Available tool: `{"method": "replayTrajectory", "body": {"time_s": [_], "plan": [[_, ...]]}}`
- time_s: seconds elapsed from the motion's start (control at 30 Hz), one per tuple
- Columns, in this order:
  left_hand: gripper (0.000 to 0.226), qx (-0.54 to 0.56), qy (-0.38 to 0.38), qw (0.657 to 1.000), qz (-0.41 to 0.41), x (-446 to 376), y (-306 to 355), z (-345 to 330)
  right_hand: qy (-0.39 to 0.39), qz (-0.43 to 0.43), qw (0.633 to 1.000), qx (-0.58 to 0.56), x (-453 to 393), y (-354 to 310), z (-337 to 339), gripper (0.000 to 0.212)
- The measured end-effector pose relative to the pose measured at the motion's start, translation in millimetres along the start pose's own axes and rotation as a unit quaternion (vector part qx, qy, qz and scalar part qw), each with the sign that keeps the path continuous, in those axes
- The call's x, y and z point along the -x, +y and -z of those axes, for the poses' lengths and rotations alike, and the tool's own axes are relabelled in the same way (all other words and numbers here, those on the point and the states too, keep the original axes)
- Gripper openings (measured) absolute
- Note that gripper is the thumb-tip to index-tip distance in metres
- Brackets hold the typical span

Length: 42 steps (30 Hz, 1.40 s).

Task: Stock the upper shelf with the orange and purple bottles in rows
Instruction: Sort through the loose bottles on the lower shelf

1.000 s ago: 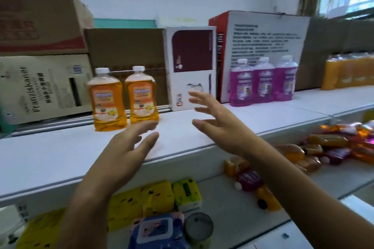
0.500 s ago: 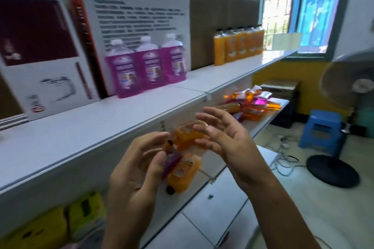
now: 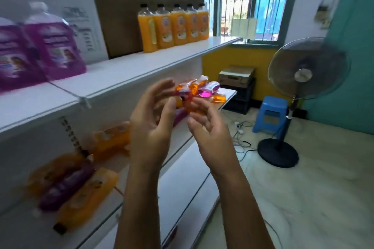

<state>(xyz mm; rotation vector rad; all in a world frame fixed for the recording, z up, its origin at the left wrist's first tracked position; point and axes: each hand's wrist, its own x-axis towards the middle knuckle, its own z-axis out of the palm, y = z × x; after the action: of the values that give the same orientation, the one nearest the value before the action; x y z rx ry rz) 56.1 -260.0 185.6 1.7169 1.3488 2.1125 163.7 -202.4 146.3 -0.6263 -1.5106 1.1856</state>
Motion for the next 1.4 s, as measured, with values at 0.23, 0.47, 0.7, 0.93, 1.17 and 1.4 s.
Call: {"method": "replayTrajectory", "body": {"time_s": [0.23, 0.47, 0.7, 0.93, 1.17, 1.4], "plan": [[0.035, -0.073, 0.006, 0.995, 0.063, 12.5, -65.1, -67.8, 0.114, -0.032, 0.991, 0.06, -24.6, 45.1, 64.5, 0.041], [0.034, -0.151, -0.047, 0.982, 0.101, 10.0, -124.1, -93.4, 0.137, -0.08, 0.979, 0.129, -48.3, 82.8, 115.9, 0.044], [0.033, -0.168, -0.085, 0.977, 0.103, -47.5, -217.8, -155.4, 0.129, -0.095, 0.963, 0.216, -137.1, 145.4, 153.5, 0.046], [0.049, -0.19, -0.112, 0.967, 0.13, -148.8, -301.8, -236.2, 0.14, -0.056, 0.925, 0.348, -269.8, 175.4, 193.8, 0.043], [0.041, -0.235, -0.132, 0.951, 0.151, -190.8, -354.8, -261.0, 0.135, -0.081, 0.904, 0.397, -341.1, 208.2, 214.8, 0.044], [0.045, -0.34, -0.124, 0.907, 0.214, -214.3, -396.6, -242.3, 0.038, -0.109, 0.91, 0.399, -388.6, 254.4, 191.3, 0.044]]}}
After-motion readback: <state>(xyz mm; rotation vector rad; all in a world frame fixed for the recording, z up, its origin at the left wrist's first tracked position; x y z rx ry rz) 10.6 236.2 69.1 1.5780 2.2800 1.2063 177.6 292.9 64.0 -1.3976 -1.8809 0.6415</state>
